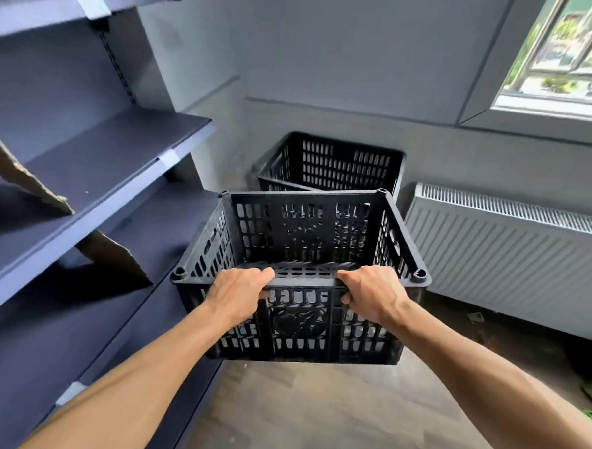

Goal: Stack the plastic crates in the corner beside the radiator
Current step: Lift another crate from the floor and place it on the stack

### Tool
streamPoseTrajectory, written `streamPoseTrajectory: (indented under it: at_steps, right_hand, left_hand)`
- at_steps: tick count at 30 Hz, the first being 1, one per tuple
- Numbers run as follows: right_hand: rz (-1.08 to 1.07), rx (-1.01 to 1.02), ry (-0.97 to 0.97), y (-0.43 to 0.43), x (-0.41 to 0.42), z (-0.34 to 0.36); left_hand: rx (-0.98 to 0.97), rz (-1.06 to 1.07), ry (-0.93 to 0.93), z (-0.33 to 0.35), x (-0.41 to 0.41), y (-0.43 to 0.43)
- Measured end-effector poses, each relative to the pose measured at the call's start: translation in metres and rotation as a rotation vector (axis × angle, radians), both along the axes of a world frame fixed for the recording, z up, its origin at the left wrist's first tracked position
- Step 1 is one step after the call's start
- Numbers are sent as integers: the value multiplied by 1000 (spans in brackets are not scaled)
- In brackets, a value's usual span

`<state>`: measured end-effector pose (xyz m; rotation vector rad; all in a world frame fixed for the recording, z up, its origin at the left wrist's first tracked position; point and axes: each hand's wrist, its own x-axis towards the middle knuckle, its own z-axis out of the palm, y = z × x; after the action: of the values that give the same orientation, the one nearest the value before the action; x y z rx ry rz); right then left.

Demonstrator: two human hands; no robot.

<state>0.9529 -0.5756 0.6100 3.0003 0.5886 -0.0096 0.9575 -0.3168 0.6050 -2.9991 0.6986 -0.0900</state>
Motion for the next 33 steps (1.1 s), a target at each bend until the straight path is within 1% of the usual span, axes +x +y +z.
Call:
streamPoseTrajectory:
  at_steps: [5, 9, 16, 22, 27, 33]
  right_hand:
    - [-14, -11, -84, 12, -9, 34]
    - [-43, -28, -137, 23, -11, 62]
    - [-94, -27, -239, 41, -10, 103]
    - [-160, -4, -288, 37, 2, 125]
    - [-187, -12, -318, 16, 36, 134]
    - [-205, -24, -336, -23, 105, 129]
  left_hand:
    - [-59, -55, -61, 30, 2, 15]
    - [-78, -93, -143, 53, 8, 25]
    - [-80, -128, -222, 96, 27, 40]
    - [-52, -156, -315, 125, 56, 31]
    - [-67, -152, -357, 134, 98, 6]
    - [-66, -135, -370, 128, 164, -34]
